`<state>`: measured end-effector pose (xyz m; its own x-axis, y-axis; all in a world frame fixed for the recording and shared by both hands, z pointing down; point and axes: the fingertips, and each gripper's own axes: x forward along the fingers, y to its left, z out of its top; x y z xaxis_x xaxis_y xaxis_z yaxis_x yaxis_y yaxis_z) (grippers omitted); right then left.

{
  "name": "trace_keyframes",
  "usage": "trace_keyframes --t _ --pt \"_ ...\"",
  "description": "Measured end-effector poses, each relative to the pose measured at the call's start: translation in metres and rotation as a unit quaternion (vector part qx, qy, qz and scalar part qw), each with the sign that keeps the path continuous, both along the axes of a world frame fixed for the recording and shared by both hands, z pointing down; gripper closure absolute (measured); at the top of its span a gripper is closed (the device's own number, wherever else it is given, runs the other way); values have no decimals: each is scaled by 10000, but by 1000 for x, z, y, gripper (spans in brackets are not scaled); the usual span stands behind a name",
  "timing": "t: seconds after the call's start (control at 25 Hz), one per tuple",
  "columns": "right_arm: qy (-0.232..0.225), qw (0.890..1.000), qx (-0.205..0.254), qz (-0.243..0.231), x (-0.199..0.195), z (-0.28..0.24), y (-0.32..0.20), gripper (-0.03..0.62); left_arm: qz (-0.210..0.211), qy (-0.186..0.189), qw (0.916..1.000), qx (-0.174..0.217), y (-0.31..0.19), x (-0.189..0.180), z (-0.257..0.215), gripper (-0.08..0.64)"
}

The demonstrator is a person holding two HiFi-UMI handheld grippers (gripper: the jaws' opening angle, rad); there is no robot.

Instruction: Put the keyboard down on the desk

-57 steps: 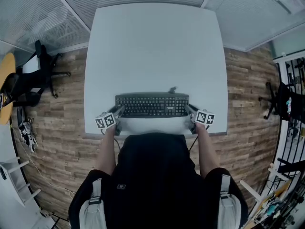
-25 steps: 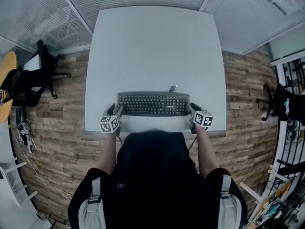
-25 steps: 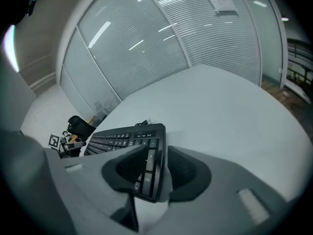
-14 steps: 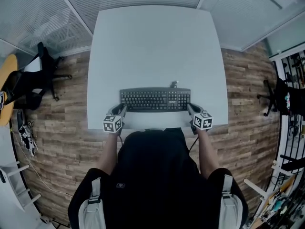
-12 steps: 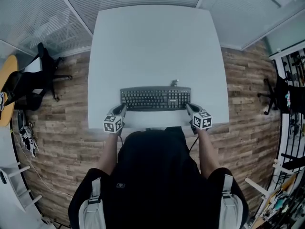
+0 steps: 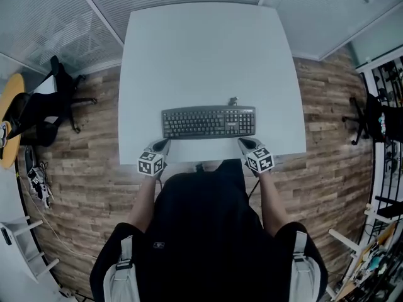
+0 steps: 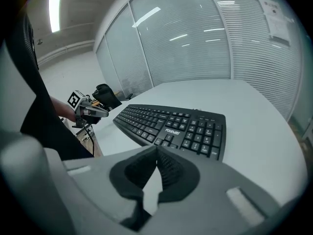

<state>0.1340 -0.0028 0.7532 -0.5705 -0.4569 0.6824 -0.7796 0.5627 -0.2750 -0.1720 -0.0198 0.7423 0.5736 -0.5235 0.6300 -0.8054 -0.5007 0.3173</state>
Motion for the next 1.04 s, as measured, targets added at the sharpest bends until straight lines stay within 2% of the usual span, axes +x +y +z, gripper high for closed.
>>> trace_keyframes --t 0.36,1.04 --pt "-2 9999 -81 112 -6 6 11 591 188 53 9998 -7 2 2 -2 549" --pt "67 9998 -117 131 2 10 9 591 186 73 9998 -28 -1 11 4 549"
